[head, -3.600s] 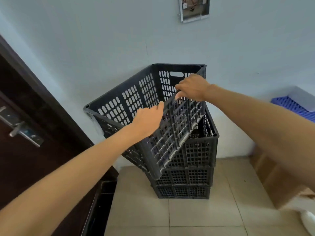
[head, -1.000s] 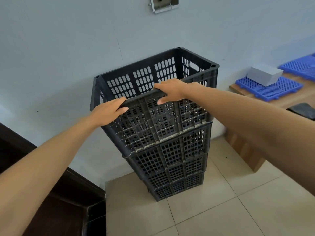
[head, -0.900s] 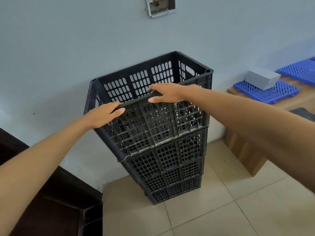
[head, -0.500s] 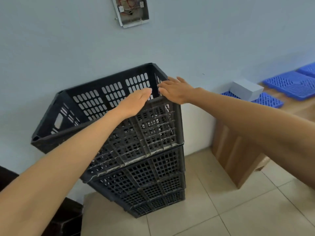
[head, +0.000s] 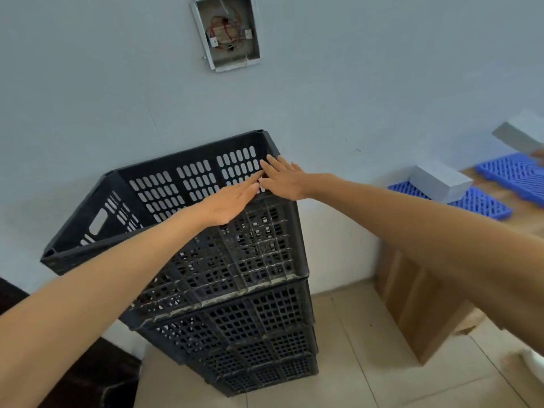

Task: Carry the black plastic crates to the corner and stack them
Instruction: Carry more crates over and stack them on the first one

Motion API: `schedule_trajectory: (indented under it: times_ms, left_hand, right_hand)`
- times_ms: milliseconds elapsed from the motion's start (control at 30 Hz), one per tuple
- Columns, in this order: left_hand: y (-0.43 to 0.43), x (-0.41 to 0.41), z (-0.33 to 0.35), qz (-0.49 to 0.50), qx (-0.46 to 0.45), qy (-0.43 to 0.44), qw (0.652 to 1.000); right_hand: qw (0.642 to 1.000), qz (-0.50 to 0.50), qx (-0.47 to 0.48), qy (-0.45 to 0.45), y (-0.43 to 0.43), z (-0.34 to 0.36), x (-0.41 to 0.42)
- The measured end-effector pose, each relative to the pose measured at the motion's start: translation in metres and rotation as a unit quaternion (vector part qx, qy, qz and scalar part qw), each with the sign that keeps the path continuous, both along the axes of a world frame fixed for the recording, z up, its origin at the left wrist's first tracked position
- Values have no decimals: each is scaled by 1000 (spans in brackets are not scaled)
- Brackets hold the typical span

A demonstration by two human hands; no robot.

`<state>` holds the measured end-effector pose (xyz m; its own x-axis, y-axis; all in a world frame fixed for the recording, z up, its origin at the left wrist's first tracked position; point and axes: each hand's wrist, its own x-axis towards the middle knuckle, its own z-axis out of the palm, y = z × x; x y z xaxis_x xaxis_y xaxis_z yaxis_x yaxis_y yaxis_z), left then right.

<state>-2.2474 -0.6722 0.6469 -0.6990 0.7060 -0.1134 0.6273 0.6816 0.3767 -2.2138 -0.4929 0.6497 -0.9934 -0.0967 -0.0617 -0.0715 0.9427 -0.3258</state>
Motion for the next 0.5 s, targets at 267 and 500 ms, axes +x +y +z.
schedule_trajectory:
  times_ms: [267, 500]
  left_hand:
    - [6, -73, 28, 23, -10, 42, 999]
    - [46, -177, 22, -48, -82, 134, 986]
  right_hand:
    - [999, -45, -24, 14, 30, 3, -35]
    - [999, -36, 28, 1, 30, 3, -113]
